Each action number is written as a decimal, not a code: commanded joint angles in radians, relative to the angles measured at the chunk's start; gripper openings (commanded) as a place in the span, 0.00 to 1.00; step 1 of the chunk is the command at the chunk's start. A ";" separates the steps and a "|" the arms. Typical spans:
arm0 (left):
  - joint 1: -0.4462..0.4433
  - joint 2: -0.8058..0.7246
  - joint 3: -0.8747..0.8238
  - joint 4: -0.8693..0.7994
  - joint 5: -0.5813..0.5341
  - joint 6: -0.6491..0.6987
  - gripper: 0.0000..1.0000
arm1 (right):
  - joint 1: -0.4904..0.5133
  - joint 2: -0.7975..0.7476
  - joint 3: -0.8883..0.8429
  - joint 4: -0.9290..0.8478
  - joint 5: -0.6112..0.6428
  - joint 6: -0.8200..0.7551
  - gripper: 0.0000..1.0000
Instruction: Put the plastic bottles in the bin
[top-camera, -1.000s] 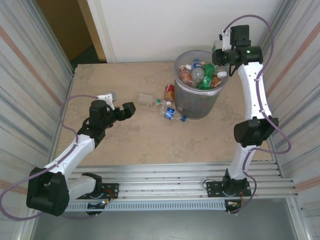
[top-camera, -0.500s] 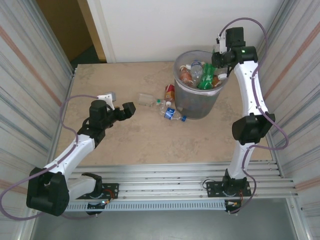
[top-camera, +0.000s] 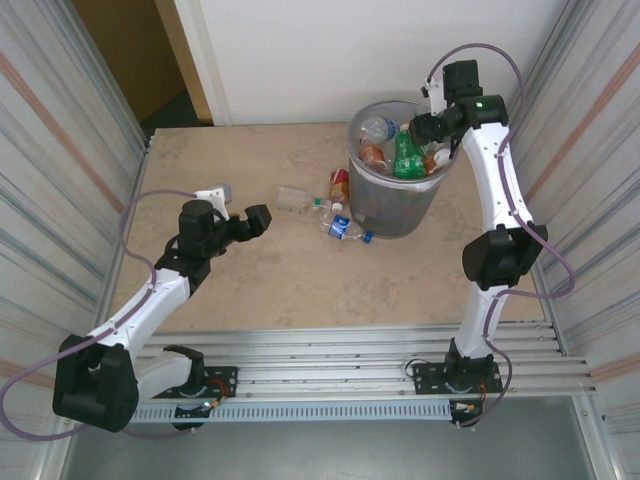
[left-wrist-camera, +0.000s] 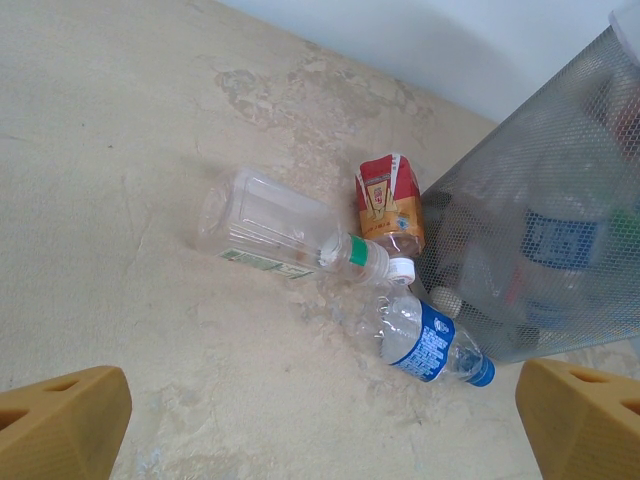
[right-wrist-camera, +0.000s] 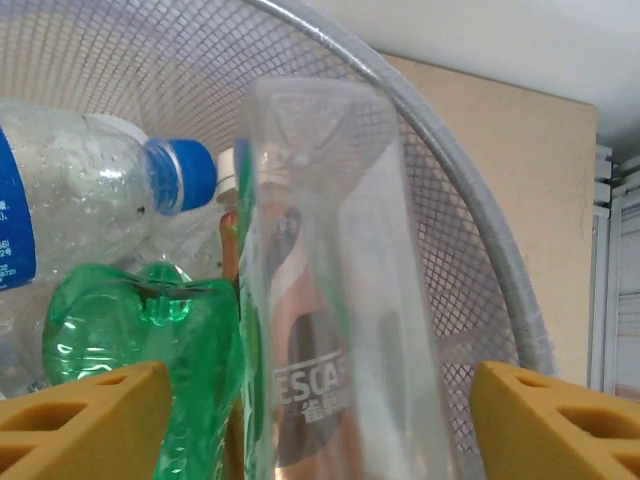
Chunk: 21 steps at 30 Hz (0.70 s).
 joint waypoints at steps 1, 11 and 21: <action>0.000 -0.008 -0.001 0.003 -0.008 -0.002 0.99 | 0.017 -0.048 -0.002 0.017 -0.026 -0.013 0.80; -0.002 -0.010 -0.002 0.002 -0.005 -0.002 0.99 | 0.038 -0.063 -0.010 0.131 0.090 0.051 0.54; -0.003 -0.023 0.006 -0.015 -0.004 0.011 0.99 | 0.031 -0.034 -0.081 0.171 0.094 0.088 0.37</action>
